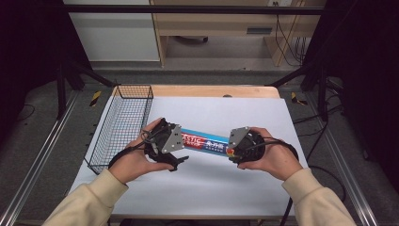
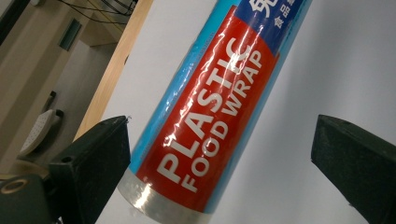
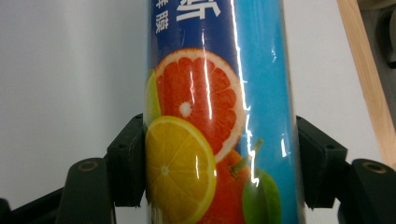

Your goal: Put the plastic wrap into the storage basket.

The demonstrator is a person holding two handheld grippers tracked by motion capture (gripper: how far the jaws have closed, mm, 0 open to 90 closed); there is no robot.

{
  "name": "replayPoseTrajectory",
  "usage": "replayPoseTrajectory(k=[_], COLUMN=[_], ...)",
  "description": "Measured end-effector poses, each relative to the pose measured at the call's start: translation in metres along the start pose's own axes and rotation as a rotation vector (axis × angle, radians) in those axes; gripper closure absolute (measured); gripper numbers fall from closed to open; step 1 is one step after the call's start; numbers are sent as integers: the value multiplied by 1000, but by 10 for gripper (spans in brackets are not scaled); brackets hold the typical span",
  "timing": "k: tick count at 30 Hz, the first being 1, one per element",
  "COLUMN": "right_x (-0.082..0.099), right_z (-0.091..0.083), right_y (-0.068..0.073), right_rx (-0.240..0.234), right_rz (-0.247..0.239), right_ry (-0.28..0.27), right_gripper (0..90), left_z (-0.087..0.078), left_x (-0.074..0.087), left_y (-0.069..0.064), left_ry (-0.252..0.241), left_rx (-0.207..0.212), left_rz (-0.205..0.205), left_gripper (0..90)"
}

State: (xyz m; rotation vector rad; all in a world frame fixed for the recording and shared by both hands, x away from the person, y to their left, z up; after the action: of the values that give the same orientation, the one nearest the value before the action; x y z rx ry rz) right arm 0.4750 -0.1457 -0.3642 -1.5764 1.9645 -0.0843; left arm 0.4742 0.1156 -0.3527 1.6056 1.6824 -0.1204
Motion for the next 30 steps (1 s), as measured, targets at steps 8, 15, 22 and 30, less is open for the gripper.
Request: replayPoseTrajectory(k=[8,15,22,30], right_x=[-9,-17,-18,-20], right_z=[0,1,1,-1], right_y=[1,6,7,8], right_rx=[-9,-22,-23,-25], right_rz=[-43,-63,-87,-87], right_ry=[3,1,5,-3], right_gripper=[317,316,317,317], left_z=[17,27,33,40], left_x=[-5,-12,-14,-14], left_y=[4,1,-1,1], left_ry=[72,101,132,180], left_rx=[30,56,76,105], left_rz=[55,89,116,135], left_gripper=[55,74,109,179])
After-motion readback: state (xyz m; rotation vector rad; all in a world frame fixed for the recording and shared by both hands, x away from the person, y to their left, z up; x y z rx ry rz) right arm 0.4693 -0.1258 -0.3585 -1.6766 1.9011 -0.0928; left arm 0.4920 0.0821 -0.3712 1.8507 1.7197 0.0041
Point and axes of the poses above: each handheld gripper's, and its own axes: z roughly forward along the jaws, x roughly out of its underside, y roughly to its left, the point moved 1 cm from there along z, roughly forward along the jaws, and after that the axes turned 3 degrees about x, right-handed, at the moved point
